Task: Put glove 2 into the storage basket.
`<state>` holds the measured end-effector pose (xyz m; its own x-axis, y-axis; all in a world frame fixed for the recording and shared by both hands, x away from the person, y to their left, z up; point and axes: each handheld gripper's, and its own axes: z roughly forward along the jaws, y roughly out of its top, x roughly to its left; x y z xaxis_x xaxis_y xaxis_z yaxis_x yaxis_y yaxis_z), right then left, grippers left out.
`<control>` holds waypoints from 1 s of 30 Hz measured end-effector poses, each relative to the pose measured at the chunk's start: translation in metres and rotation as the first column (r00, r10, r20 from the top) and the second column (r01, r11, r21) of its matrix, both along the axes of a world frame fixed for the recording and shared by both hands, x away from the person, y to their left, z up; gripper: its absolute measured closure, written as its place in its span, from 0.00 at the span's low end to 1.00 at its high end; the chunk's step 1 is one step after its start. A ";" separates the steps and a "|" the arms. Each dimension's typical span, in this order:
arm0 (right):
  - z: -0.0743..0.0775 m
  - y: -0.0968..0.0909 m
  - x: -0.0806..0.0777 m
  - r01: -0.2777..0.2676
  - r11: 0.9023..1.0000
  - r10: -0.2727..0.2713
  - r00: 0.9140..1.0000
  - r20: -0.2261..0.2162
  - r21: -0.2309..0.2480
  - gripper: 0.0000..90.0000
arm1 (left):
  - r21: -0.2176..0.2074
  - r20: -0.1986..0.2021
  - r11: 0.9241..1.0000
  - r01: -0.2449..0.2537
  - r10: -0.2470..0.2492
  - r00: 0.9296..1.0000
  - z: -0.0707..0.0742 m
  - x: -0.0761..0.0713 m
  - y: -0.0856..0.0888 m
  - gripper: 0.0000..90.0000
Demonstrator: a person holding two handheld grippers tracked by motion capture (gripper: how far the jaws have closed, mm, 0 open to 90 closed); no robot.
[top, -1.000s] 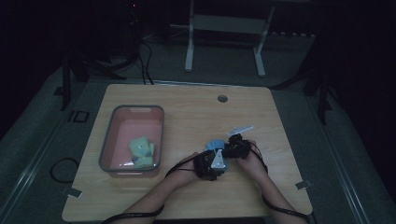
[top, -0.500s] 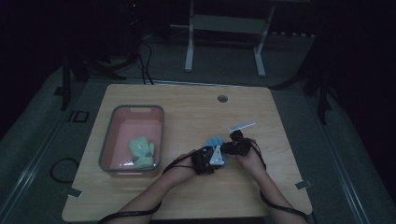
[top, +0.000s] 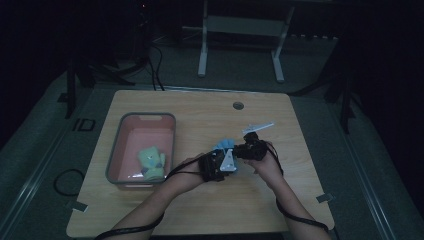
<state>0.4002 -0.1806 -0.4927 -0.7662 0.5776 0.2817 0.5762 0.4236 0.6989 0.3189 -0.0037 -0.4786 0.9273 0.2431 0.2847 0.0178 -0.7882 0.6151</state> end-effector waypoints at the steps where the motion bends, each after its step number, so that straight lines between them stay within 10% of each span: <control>1: 0.003 0.002 0.000 -0.007 1.000 0.007 1.000 0.007 -0.001 0.86 | 0.007 0.001 1.000 -0.001 0.001 1.000 0.002 -0.001 0.002 0.84; 30: 0.044 0.094 0.008 -0.135 0.991 0.134 0.990 0.050 0.001 0.86 | -0.003 0.015 0.992 -0.130 0.130 0.991 0.040 -0.014 0.087 0.84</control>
<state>0.4081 -0.0867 -0.4485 -0.8500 0.4673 0.2431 0.4785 0.4920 0.7274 0.3054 0.0837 -0.4381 0.8835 0.3619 0.2975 0.1110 -0.7786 0.6176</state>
